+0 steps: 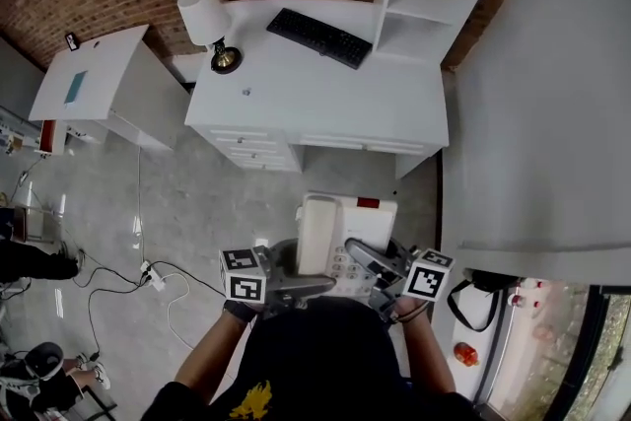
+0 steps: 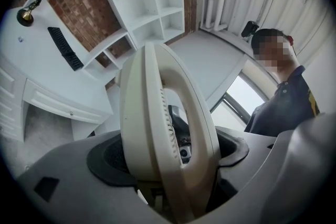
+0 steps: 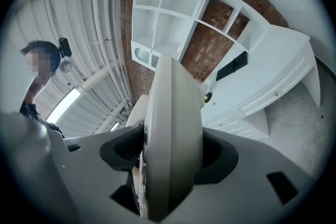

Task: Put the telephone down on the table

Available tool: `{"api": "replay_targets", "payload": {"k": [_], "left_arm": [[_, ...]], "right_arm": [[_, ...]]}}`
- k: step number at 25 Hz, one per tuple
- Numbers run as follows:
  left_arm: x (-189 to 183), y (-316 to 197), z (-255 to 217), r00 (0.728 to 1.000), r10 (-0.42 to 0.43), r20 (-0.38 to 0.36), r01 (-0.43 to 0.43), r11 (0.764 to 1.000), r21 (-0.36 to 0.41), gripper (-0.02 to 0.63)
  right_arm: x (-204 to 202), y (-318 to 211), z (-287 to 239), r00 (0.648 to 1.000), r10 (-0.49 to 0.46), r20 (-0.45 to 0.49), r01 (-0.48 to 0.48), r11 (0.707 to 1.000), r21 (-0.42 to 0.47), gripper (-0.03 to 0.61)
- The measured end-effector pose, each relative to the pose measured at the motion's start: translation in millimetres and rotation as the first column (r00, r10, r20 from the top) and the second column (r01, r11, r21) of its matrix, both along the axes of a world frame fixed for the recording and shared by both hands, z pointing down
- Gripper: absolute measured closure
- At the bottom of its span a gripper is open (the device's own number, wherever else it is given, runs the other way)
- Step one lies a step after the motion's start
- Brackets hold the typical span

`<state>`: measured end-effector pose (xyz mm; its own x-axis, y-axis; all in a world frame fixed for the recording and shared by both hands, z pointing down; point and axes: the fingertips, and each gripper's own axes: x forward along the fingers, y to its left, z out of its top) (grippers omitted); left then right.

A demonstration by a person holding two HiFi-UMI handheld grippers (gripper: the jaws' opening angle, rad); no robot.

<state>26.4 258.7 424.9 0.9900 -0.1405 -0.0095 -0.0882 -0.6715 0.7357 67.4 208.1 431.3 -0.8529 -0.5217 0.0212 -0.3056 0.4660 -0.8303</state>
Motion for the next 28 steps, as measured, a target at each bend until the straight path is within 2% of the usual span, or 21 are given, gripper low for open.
{"api": "replay_targets", "payload": {"k": [6,11,15,20,28], "left_arm": [[-8.4,-80.4,3.7,0.999,0.032,-0.029,-0.031,0.999,0.024,0.178],[-19.1,-157.3,-18.8,0.997,0.056,-0.048,-0.053,0.997,0.055,0.177],[-29.6,-222.6,-31.0,0.994,0.068,-0.085,-0.062,0.995,0.080,0.176],[-37.0,-281.4,-31.0,0.992,0.094,-0.085,-0.087,0.993,0.083,0.177],[-25.2,-361.4,-28.6,0.999,0.024,-0.032,-0.022,0.996,0.084,0.178]], "right_arm": [[-6.7,-79.6,4.3,0.998,0.046,-0.035,-0.045,0.999,0.021,0.314],[-14.0,-155.2,-16.7,0.994,0.091,-0.053,-0.088,0.994,0.062,0.304],[-19.7,-221.9,-33.3,0.982,0.161,-0.096,-0.150,0.982,0.112,0.288],[-25.8,-279.0,-36.1,0.969,0.212,-0.128,-0.198,0.974,0.112,0.285],[-17.1,-362.0,-34.9,0.978,0.160,-0.137,-0.145,0.983,0.111,0.278]]}}
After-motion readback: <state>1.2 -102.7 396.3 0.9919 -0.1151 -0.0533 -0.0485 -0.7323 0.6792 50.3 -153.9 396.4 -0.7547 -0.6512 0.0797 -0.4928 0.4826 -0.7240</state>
